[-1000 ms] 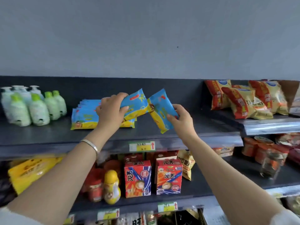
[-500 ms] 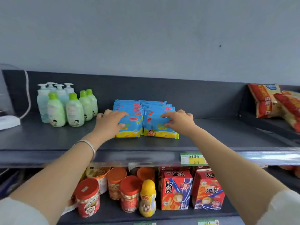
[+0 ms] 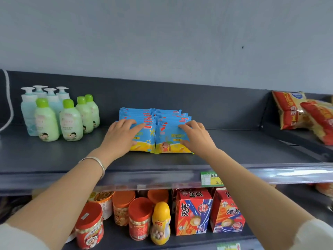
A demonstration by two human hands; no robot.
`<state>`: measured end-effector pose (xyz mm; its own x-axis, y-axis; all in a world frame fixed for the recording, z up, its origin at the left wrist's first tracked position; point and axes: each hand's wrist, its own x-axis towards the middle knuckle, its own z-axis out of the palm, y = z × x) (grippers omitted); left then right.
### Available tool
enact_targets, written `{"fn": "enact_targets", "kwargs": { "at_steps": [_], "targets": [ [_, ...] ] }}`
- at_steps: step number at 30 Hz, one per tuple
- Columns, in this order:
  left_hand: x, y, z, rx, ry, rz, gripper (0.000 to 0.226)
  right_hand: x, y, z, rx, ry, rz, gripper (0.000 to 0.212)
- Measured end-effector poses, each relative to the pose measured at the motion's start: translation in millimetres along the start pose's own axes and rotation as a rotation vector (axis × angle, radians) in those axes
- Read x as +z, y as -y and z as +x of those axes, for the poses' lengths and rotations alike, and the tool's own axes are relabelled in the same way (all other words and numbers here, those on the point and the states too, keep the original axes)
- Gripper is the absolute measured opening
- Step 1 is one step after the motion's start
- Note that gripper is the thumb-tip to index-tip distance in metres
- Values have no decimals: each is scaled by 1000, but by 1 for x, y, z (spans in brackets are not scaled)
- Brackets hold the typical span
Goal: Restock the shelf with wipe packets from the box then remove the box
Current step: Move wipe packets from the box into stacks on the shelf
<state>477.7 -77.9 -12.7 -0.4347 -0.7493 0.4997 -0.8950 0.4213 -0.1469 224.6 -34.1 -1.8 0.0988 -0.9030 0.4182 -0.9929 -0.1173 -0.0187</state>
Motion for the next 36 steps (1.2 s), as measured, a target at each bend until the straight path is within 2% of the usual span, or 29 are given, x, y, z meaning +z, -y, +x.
{"fn": "enact_targets", "kwargs": {
  "at_steps": [10, 16, 22, 26, 30, 36],
  "targets": [
    [-8, -13, -8, -44, -86, -70, 64, 2, 1, -10, 29, -120, -1, 56],
    [-23, -66, 2, 34, -191, -204, 44, -6, -20, -30, 35, -218, 71, 45],
    [-23, -176, 22, 173, -245, -363, 27, -22, -92, -90, 68, -340, 60, 29],
    [-21, -274, 32, 281, -245, -432, 24, -36, -160, -152, 162, -282, -17, 34],
    [-17, -376, 29, 369, -218, -492, 25, -46, -229, -230, 261, -261, -54, 29],
    [7, -514, 2, 503, -71, -577, 26, -40, -320, -356, 481, -127, -73, 31]
  ]
}}
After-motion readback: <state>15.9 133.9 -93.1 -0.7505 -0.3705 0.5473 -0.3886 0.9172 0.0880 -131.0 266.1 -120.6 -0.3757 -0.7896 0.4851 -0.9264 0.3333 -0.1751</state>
